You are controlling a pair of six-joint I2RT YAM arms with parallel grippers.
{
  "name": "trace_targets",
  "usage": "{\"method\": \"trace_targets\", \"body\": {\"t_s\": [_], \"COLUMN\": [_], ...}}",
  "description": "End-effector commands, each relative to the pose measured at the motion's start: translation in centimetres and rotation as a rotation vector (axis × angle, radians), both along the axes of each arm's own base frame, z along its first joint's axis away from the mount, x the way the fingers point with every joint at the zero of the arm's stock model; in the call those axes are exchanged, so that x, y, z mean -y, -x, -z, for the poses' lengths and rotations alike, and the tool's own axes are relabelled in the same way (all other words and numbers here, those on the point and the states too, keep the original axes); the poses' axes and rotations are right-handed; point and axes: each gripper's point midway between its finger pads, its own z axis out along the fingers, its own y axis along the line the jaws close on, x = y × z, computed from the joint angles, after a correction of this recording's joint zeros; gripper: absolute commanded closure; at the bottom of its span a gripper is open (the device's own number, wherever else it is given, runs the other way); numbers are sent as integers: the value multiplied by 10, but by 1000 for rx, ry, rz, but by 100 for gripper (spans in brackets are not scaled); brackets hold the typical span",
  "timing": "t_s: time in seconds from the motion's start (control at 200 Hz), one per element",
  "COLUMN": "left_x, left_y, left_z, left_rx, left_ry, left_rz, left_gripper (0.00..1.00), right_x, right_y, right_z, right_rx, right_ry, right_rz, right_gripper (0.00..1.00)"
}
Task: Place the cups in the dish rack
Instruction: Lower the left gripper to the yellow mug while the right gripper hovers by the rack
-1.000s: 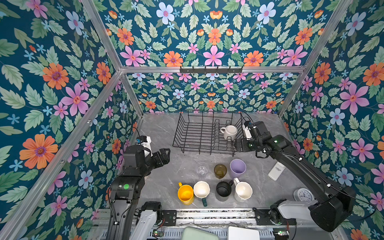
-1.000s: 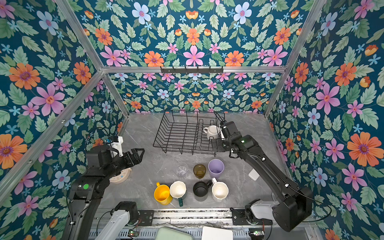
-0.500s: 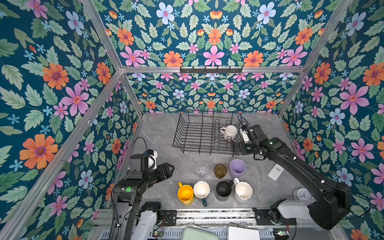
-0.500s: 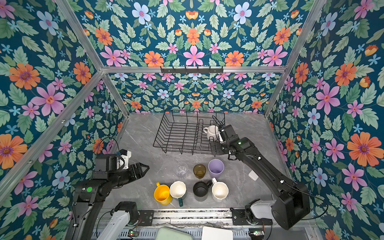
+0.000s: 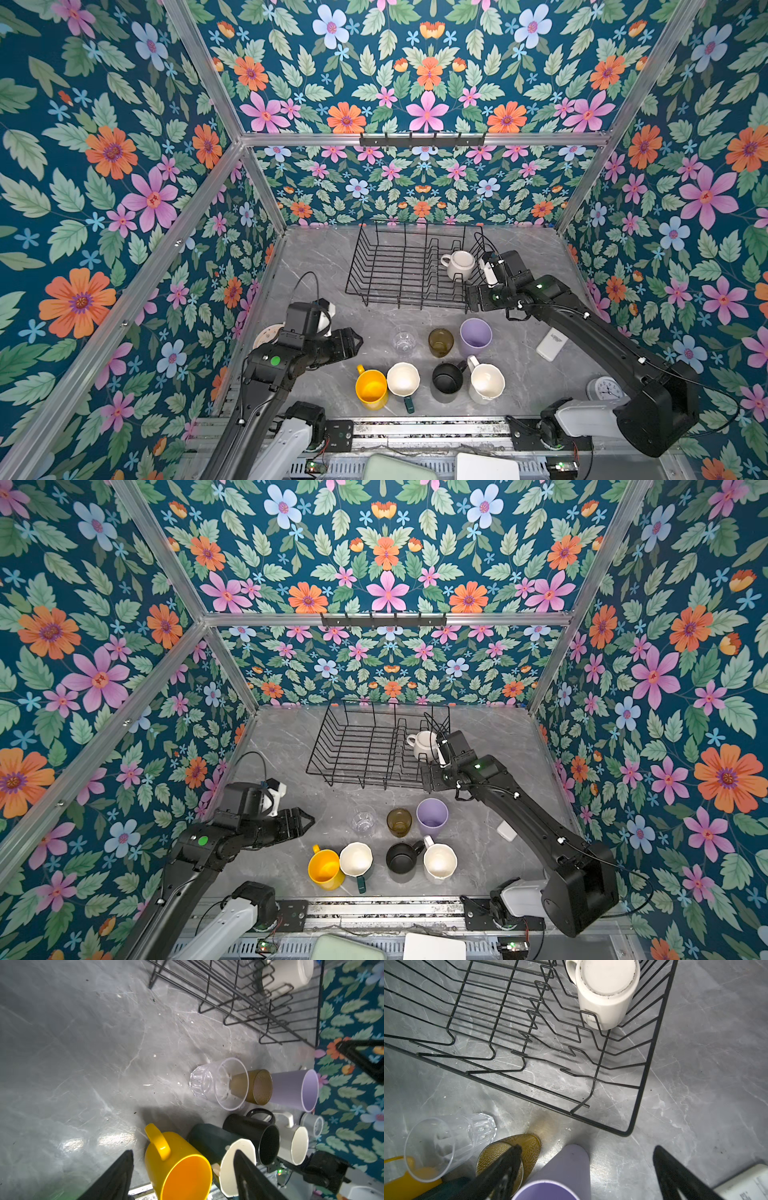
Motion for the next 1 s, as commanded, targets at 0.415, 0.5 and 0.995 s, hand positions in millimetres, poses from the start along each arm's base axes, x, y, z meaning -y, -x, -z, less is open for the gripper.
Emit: {"method": "trace_targets", "body": {"t_s": [0.415, 0.5, 0.995], "left_x": [-8, -10, -13], "left_y": [30, 39, 72], "left_z": [14, 23, 50], "left_rx": [-21, -47, -180], "left_ry": [-136, -169, -266], "left_rz": [-73, -53, 62], "left_gripper": [32, 33, 39], "right_x": [14, 15, 19], "right_y": [12, 13, 18], "right_z": [-6, -6, -8], "right_rx": [23, 23, 23], "right_ry": [18, 19, 19], "right_rz": [31, 33, 47], "right_gripper": [1, 1, 1]}}
